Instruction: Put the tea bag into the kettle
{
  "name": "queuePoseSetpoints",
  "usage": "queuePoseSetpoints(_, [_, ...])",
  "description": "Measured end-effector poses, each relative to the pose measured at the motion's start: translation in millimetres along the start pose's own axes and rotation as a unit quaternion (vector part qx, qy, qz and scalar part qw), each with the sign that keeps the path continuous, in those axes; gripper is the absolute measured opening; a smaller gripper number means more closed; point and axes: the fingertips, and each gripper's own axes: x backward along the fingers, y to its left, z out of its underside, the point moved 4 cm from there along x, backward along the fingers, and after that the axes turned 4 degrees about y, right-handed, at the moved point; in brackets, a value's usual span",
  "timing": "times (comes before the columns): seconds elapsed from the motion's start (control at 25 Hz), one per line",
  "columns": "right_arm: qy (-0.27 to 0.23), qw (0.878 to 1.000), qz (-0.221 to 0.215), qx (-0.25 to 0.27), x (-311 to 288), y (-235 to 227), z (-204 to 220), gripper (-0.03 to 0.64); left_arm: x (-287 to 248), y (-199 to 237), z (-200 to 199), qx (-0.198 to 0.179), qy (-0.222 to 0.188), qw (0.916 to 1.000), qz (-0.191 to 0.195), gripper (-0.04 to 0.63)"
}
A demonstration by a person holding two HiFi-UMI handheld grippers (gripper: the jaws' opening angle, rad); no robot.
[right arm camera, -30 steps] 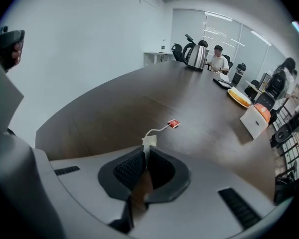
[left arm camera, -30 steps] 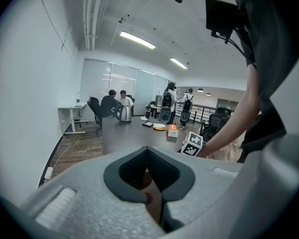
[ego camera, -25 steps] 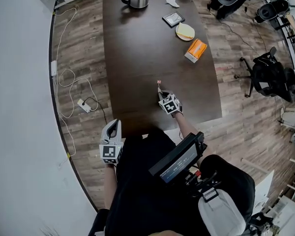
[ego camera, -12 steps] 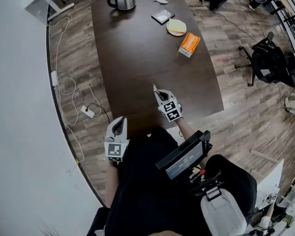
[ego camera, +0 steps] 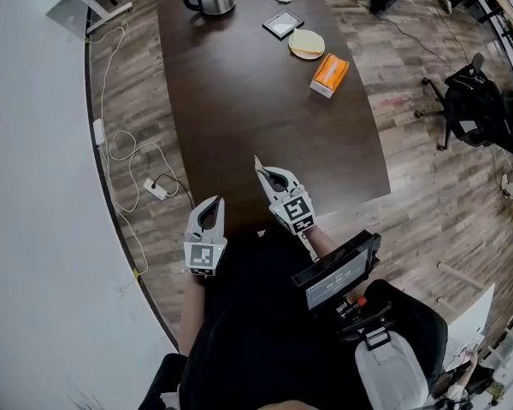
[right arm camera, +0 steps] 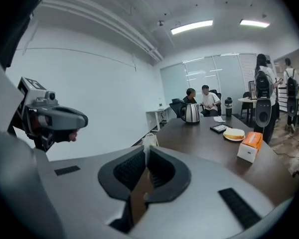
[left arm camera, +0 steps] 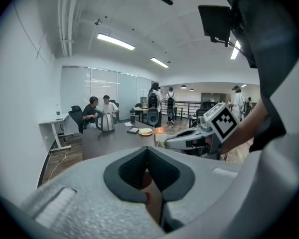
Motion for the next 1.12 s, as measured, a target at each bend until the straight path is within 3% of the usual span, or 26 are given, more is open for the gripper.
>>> queuePoseSetpoints(0.16, [-0.04, 0.999, 0.002, 0.019, 10.7, 1.4, -17.0, 0.012, -8.6, -1.1, -14.4, 0.006, -0.014, 0.9994, -0.031, 0.0])
queuePoseSetpoints(0.32, [-0.052, 0.998, 0.005, 0.032, 7.2, 8.3, -27.4, 0.012, -3.6, -3.7, -11.8, -0.046, -0.018, 0.9986, -0.021, 0.0])
queuePoseSetpoints(0.4, [-0.053, 0.998, 0.009, 0.036, 5.7, 20.9, -32.7, 0.012, 3.5, 0.0, -12.1, -0.053, -0.021, 0.9983, -0.013, 0.0])
queuePoseSetpoints(0.68, [-0.05, 0.995, 0.061, 0.066, -12.4, 75.3, -58.8, 0.012, 30.8, 49.1, 2.6, -0.048, -0.073, 0.9952, 0.044, 0.0])
queuePoseSetpoints(0.8, [-0.038, 0.993, 0.095, 0.052, -19.2, 114.3, -59.7, 0.012, 57.6, 82.5, 19.5, -0.044, -0.098, 0.9915, 0.074, 0.0])
queuePoseSetpoints(0.96, [-0.045, 0.989, 0.136, 0.026, -26.6, 165.7, -63.7, 0.012, 74.0, 130.0, 44.8, -0.101, -0.081, 0.9853, 0.112, 0.0])
queuePoseSetpoints(1.12, [-0.054, 0.986, 0.155, 0.014, -28.5, 205.4, -64.6, 0.012, 79.7, 151.6, 26.5, -0.079, -0.111, 0.9822, 0.129, 0.0])
